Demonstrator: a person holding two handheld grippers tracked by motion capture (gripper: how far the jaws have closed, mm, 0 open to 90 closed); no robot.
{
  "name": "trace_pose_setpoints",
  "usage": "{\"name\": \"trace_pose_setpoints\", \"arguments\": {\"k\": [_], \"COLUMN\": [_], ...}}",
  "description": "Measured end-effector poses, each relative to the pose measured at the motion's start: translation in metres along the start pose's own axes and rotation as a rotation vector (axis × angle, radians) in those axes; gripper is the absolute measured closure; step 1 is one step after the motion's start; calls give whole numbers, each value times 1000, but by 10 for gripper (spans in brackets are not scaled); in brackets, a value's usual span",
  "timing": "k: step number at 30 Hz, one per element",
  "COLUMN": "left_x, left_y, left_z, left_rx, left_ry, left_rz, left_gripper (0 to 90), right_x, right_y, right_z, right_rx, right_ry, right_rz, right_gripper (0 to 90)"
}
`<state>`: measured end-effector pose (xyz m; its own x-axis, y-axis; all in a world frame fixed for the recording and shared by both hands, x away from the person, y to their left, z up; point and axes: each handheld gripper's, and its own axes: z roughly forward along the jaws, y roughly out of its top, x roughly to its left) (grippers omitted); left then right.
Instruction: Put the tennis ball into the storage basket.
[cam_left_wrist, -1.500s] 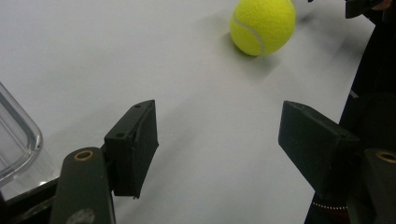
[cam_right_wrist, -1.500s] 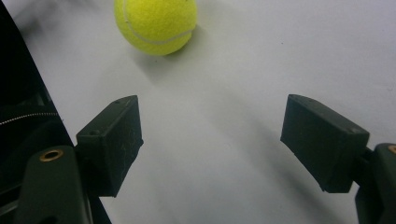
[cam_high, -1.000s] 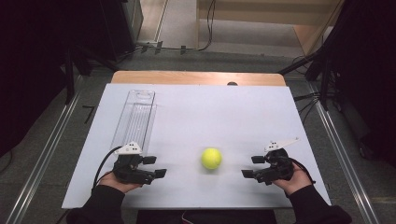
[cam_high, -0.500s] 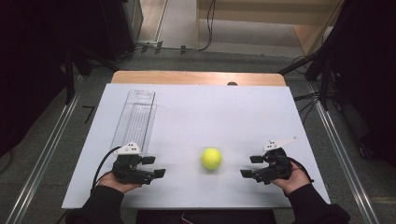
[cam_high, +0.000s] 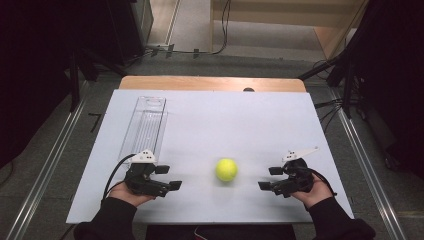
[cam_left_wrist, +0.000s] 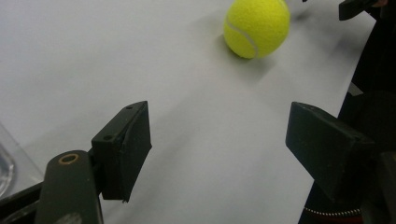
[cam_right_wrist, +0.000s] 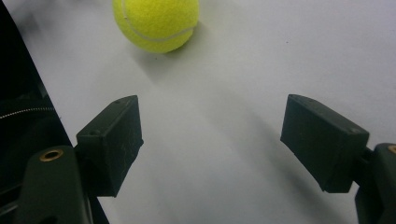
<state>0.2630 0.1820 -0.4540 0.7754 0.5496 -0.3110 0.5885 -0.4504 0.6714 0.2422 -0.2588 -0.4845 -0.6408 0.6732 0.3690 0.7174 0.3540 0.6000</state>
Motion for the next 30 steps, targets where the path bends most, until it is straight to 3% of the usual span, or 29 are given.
{"name": "trace_pose_setpoints", "arguments": {"k": [12,17,24,30], "left_x": [-10,-14,-22,-25], "left_y": [8,12,16,19], "left_z": [12,19,25,34], "left_rx": [1,9,-37,-5], "left_ry": [-16,4,-56,-16], "left_rz": [24,31,46,51], "left_gripper": [200,155,154,115], "right_x": [0,0,0,0], "right_y": [0,-1,-1,-1], "right_z": [-1,-1,-1,-1], "right_rx": [2,1,2,2], "right_ry": [-2,-4,-7,-6], "right_rz": [-1,-1,6,2], "right_gripper": [185,185,185,185]}}
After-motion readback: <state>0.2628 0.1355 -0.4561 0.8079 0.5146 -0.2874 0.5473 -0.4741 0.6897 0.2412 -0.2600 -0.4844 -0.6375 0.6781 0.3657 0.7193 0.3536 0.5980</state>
